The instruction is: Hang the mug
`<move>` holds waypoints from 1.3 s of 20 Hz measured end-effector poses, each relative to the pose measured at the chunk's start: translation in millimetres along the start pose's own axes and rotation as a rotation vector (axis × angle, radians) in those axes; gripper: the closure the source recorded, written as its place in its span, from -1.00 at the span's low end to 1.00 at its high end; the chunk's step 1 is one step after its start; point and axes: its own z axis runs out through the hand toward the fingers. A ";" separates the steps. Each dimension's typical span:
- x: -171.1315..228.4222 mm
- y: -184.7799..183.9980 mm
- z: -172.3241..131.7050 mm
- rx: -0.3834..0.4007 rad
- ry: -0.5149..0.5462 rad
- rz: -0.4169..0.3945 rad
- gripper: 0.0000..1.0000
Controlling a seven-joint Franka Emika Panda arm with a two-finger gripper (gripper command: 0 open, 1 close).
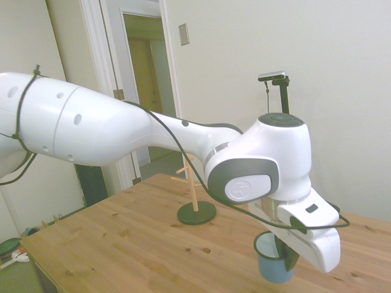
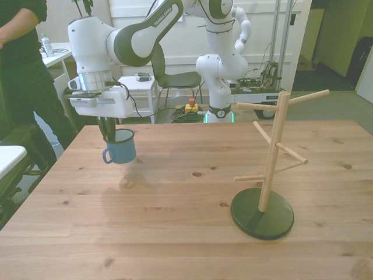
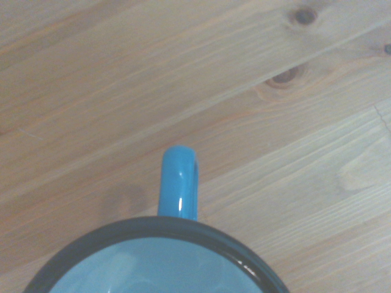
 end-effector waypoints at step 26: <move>-112.7 -107.9 -217.9 0.147 0.118 -0.220 1.00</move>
